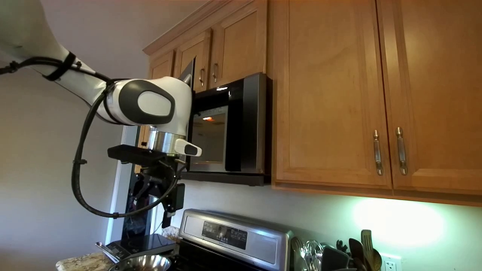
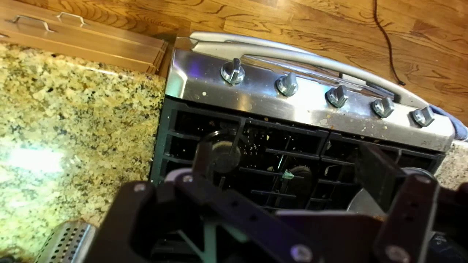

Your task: Close the oven door.

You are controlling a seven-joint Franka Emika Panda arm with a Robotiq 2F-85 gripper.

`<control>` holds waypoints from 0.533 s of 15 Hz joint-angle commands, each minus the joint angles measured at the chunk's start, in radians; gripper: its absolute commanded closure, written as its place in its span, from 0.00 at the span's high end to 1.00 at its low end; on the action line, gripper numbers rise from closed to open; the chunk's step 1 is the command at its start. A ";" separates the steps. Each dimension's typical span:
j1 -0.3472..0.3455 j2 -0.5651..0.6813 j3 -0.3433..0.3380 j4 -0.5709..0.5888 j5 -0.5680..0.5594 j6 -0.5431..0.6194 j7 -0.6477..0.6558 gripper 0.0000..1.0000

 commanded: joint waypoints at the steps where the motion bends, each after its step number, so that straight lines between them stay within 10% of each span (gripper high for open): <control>1: 0.003 -0.109 0.100 -0.036 -0.066 0.027 0.104 1.00; 5: 0.019 -0.169 0.184 -0.006 -0.102 -0.012 0.202 0.95; 8: 0.035 -0.197 0.211 0.013 -0.095 0.007 0.228 0.60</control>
